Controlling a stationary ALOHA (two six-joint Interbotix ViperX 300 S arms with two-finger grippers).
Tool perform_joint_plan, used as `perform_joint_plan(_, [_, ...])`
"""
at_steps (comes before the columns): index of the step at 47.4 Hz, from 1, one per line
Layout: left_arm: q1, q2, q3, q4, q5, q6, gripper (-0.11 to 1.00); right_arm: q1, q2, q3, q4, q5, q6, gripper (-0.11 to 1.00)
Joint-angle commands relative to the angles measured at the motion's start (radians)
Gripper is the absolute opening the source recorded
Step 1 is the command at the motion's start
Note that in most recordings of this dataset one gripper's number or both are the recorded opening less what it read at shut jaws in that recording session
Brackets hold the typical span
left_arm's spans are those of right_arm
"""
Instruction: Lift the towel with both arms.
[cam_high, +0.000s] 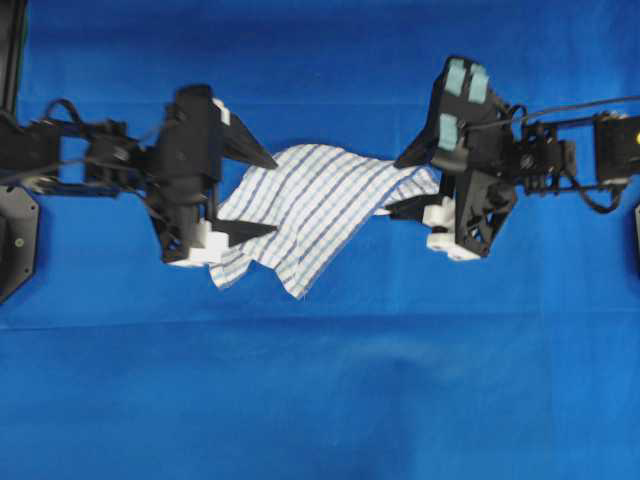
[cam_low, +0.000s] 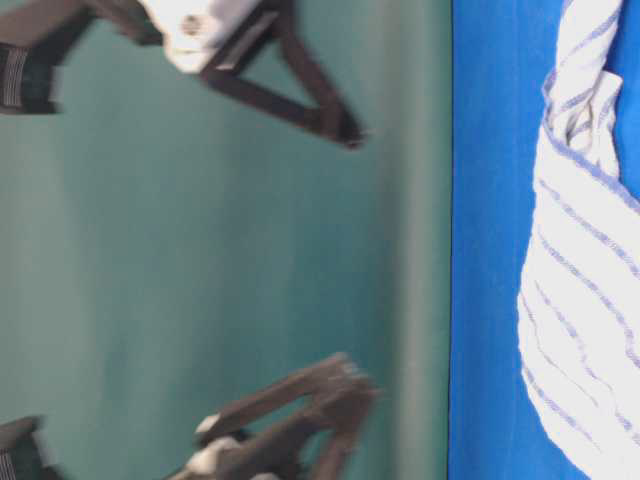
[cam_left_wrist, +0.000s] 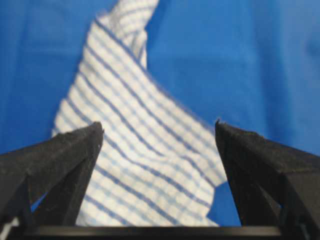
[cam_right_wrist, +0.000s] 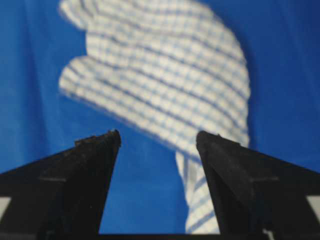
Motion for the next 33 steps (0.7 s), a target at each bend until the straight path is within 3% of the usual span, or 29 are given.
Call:
perform_joint_plan(1, [-0.011, 0.064, 0.008, -0.003, -0.083, 0.0, 0.89, -0.011, 0.023, 0.015, 0.0, -0.048, 0.003, 0.65])
perform_joint_plan(17, [-0.034, 0.327, 0.005, -0.005, -0.256, -0.002, 0.89, -0.037, 0.192, 0.095, 0.002, -0.225, 0.026, 0.65])
perform_joint_plan(26, [-0.034, 0.4, 0.003, -0.012, -0.307, -0.006, 0.89, -0.038, 0.262, 0.107, 0.002, -0.282, 0.026, 0.65])
perform_joint_plan(33, [-0.034, 0.437, 0.003, -0.012, -0.342, -0.048, 0.88, -0.037, 0.308, 0.109, 0.003, -0.296, 0.026, 0.65])
